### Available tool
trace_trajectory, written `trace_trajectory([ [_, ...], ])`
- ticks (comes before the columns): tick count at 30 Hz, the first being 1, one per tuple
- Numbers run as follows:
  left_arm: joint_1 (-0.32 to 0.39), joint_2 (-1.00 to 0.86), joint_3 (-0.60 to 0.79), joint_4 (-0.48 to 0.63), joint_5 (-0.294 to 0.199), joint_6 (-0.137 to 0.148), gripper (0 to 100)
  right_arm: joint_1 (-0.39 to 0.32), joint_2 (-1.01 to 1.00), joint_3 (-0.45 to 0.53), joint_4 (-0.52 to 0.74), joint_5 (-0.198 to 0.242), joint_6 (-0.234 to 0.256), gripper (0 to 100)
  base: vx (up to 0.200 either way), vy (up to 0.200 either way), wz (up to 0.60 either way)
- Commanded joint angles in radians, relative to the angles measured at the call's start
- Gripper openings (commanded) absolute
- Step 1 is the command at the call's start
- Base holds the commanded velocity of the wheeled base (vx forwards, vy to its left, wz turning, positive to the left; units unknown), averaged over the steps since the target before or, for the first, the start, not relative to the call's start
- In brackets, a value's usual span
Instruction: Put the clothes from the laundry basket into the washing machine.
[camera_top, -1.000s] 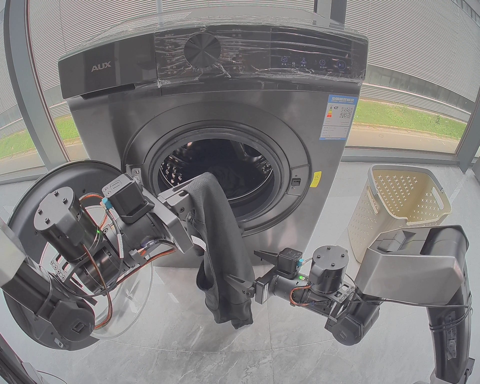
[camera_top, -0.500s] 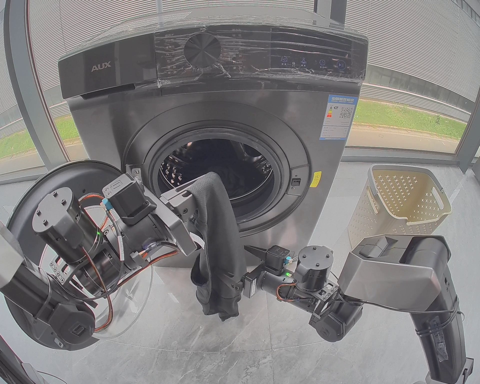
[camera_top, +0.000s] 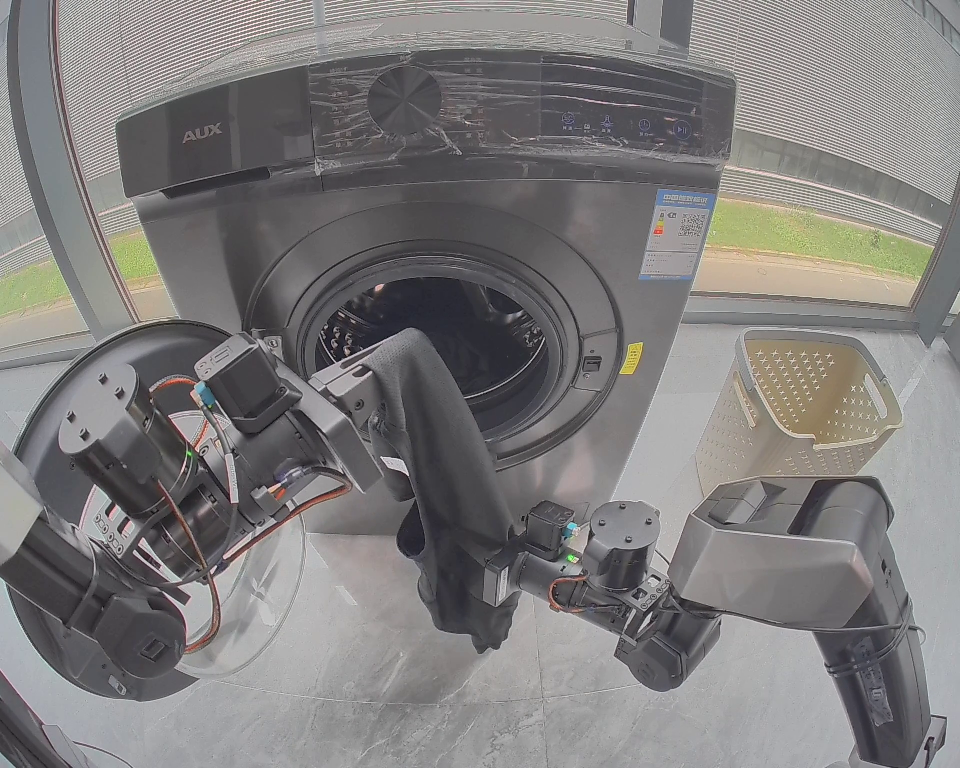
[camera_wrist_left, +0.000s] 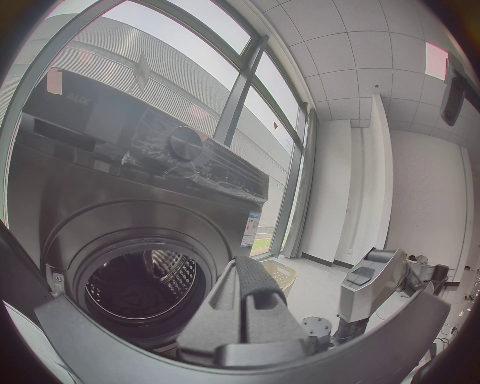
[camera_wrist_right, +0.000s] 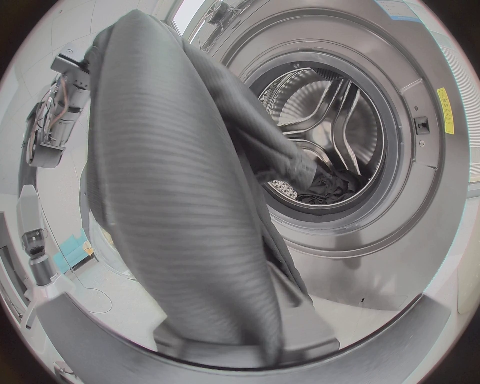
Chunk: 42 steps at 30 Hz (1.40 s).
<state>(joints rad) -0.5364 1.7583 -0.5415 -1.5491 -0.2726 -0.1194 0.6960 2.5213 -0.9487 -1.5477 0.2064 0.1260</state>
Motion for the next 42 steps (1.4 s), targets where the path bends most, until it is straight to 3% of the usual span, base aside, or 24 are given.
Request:
trace_trajectory([
  [1, 0.044, 0.064, -0.02, 0.0, 0.003, 0.004, 0, 0.033, -0.093, 0.105, -0.003, -0.001, 0.004, 0, 0.0, 0.0, 0.0],
  [9, 0.075, 0.164, -0.025, 0.0, 0.056, 0.026, 0, 0.116, -0.233, 0.271, -0.003, 0.001, 0.009, 0, 0.0, 0.0, 0.0],
  [13, 0.105, 0.217, -0.023, 0.0, 0.056, 0.061, 0, 0.125, -0.26, 0.306, -0.003, 0.001, 0.012, 0, 0.0, 0.0, 0.0],
  [18, 0.127, 0.254, -0.025, -0.002, 0.055, 0.066, 0, 0.122, -0.266, 0.308, -0.003, 0.001, 0.014, 0, 0.0, 0.0, 0.0],
  [19, 0.133, 0.256, -0.023, -0.002, 0.053, 0.064, 100, 0.119, -0.268, 0.308, -0.003, 0.001, 0.015, 0, 0.0, 0.0, 0.0],
  [23, 0.136, 0.254, -0.025, -0.002, 0.053, 0.05, 100, 0.1, -0.272, 0.308, -0.002, -0.002, 0.015, 0, 0.0, 0.0, 0.0],
  [28, 0.148, 0.254, -0.021, 0.0, 0.055, 0.055, 100, -0.018, -0.265, 0.311, 0.003, -0.081, 0.041, 0, 0.0, 0.0, 0.0],
  [31, 0.15, 0.253, -0.021, 0.0, 0.055, 0.056, 100, -0.05, -0.272, 0.321, 0.004, -0.091, 0.049, 0, 0.0, 0.0, 0.0],
  [42, 0.18, 0.257, -0.015, 0.0, 0.052, 0.06, 100, -0.062, -0.268, 0.383, 0.009, -0.097, 0.05, 0, 0.0, 0.0, 0.0],
])
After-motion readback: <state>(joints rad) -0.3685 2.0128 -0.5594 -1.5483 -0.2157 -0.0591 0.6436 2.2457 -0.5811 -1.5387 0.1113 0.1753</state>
